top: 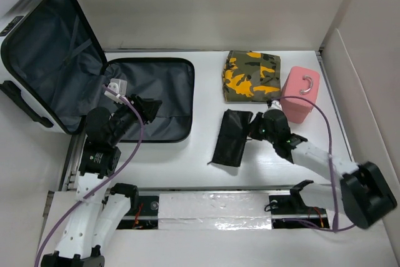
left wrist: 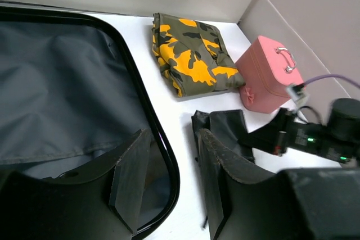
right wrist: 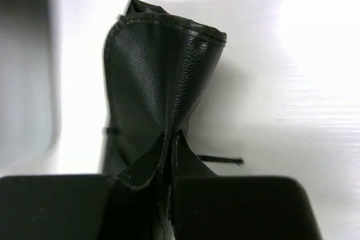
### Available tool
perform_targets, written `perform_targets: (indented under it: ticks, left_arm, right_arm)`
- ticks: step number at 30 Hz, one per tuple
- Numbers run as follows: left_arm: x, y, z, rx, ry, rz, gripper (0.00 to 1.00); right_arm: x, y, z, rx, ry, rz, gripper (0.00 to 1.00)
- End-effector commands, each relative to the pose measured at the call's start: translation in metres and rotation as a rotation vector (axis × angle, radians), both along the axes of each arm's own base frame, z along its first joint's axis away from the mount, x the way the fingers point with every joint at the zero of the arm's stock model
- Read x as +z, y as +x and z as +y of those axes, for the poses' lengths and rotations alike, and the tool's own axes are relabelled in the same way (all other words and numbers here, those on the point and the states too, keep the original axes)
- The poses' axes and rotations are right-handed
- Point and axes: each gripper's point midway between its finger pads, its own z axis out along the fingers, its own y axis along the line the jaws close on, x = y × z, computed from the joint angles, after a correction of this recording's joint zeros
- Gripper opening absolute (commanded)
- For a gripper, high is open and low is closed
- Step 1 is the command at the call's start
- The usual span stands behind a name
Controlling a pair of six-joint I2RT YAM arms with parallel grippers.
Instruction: Pack the luggage
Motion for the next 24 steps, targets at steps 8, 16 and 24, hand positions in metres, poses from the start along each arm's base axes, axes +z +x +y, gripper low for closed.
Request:
perform_targets:
  ticks: [8,16,24]
  left_arm:
    - [0.029,-0.003,0.013,0.068,-0.021,-0.098,0.37]
    - [0.054,-0.008,0.036,0.193,-0.047,-0.166,0.38]
    - [0.064,-0.013,0.042,0.224,-0.058,-0.212,0.38]
  right_arm:
    - [0.261,0.025,0.070,0.173,0.152,-0.596,0.00]
    - [0.323,0.048,0.192,0.388,0.356,-0.674,0.00]
    - [0.268,0.064,0.354,0.604,0.504,-0.448,0.50]
